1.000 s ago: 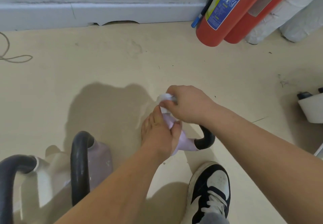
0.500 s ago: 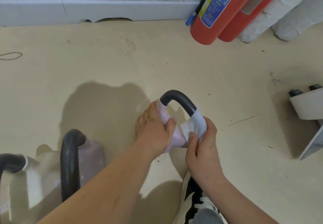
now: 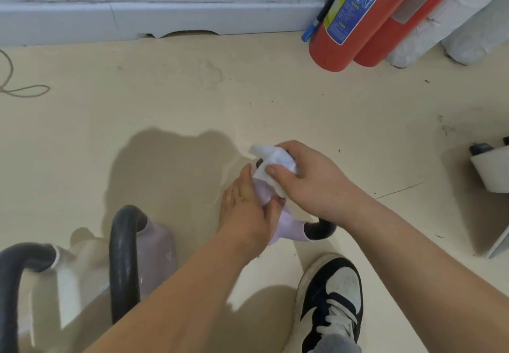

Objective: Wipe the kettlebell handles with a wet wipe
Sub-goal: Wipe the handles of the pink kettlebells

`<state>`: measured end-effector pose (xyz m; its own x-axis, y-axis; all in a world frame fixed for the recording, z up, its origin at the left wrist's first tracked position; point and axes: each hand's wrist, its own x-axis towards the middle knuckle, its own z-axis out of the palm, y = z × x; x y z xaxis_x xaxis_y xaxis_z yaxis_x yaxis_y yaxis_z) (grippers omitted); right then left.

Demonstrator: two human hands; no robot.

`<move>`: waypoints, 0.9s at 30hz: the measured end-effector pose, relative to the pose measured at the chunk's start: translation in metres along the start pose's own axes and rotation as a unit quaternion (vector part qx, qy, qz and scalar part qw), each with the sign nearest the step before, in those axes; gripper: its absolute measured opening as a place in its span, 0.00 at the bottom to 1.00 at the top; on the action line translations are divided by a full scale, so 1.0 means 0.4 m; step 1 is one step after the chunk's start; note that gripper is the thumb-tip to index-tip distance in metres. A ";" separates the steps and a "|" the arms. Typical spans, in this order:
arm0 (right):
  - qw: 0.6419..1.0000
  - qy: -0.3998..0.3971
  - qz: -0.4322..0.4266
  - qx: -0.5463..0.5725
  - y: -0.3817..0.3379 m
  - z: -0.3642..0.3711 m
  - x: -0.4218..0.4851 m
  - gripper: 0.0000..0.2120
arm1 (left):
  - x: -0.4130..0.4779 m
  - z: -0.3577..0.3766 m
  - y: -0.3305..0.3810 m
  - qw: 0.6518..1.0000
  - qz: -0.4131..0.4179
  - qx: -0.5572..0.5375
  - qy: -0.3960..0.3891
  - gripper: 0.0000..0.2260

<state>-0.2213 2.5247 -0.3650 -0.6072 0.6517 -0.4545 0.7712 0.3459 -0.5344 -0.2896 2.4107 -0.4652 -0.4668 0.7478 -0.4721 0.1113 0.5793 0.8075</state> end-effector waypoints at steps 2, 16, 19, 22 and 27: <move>0.993 -0.008 0.035 0.110 0.020 0.003 -0.065 0.09 | -0.015 -0.006 -0.002 0.999 -0.006 0.043 0.004 0.37; 0.945 0.050 0.104 0.305 -0.015 0.069 -0.098 0.06 | -0.097 0.009 0.067 0.990 -0.084 -0.092 0.061 0.15; 0.955 0.068 0.080 0.276 -0.007 0.052 -0.079 0.07 | -0.069 0.008 0.101 0.993 -0.036 -0.112 0.024 0.08; 0.954 0.066 0.080 0.283 0.005 0.034 -0.060 0.09 | -0.059 0.018 0.105 0.994 -0.020 -0.103 0.013 0.09; 0.958 0.068 0.096 0.262 0.001 0.014 -0.047 0.10 | -0.061 0.032 0.077 0.995 -0.035 -0.098 0.010 0.14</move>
<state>-0.2107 2.5089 -0.3609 -0.4058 0.7629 -0.5033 0.6427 -0.1533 -0.7506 -0.2636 2.4143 -0.4334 -0.4844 0.7008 -0.5237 -0.0943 0.5533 0.8276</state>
